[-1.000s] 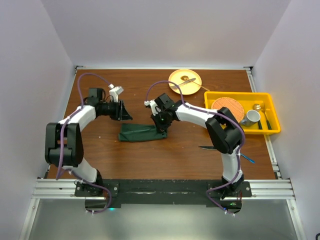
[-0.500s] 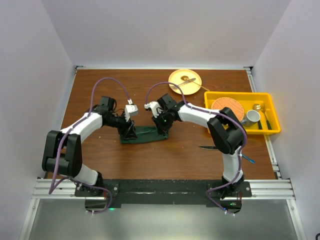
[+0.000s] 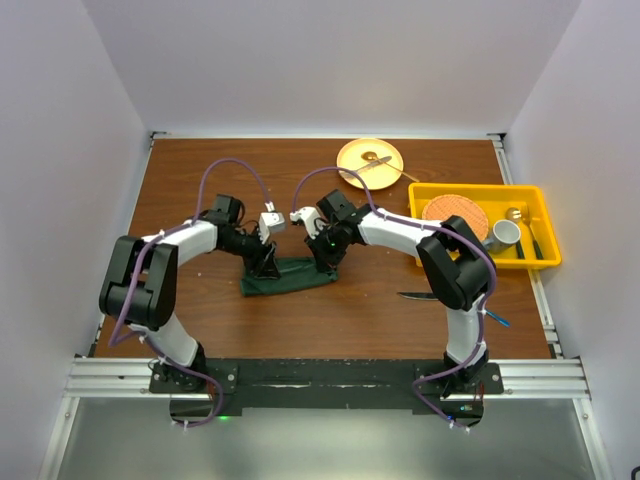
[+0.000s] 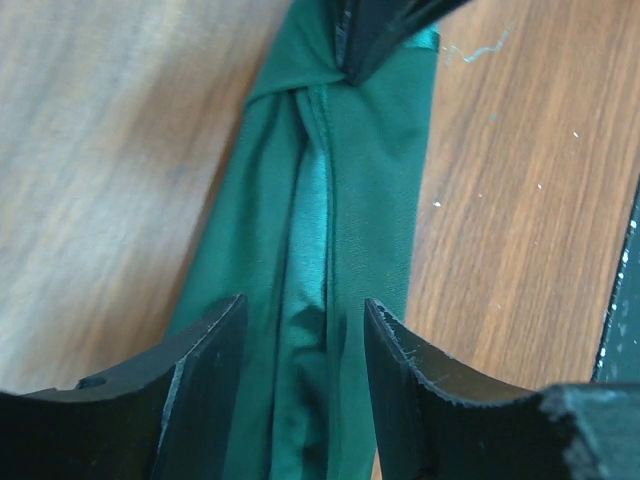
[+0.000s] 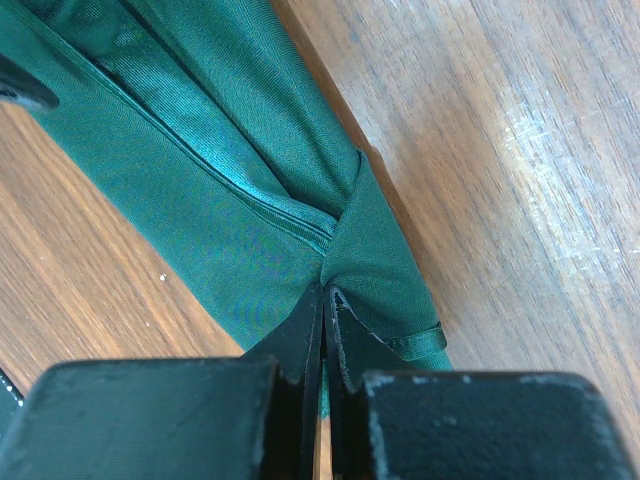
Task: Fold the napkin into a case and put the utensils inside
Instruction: Smooth out the smaller rectangle-folded napkin at the center of the board.
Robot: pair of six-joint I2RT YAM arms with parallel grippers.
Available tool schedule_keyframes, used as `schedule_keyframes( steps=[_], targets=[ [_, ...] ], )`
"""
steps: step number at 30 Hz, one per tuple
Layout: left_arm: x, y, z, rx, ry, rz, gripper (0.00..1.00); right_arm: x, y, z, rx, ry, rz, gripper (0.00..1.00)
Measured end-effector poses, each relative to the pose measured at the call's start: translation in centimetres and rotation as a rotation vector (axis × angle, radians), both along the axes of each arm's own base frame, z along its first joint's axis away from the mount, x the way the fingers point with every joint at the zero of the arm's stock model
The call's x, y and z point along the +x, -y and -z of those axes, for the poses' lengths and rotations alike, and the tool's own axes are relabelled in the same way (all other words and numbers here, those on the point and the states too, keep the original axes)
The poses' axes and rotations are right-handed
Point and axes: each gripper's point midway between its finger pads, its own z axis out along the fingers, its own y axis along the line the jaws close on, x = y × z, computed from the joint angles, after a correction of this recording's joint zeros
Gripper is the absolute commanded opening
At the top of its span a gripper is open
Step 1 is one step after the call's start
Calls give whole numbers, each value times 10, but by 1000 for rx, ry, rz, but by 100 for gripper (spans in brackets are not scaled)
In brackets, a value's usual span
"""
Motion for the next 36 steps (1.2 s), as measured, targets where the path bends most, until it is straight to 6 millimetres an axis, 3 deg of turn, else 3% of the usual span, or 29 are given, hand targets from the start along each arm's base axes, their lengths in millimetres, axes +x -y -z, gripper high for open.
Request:
schedule_keyframes(
  steps=[9,19,24,31,36],
  targets=[
    [-9,1,11,1,-47,27,43,0,0,0,3,0,-1,0],
    [-13,6,14,1,-57,54,0,-1,0,0,16,-10,-9,0],
    [-9,10,6,-10,-39,56,0,-1,0,0,16,-8,-16,0],
    [17,17,-18,-34,63,5,0,-1,0,0,16,-3,-25,0],
    [29,16,-8,-9,53,-29,0,-1,0,0,17,-2,-32,0]
  ],
)
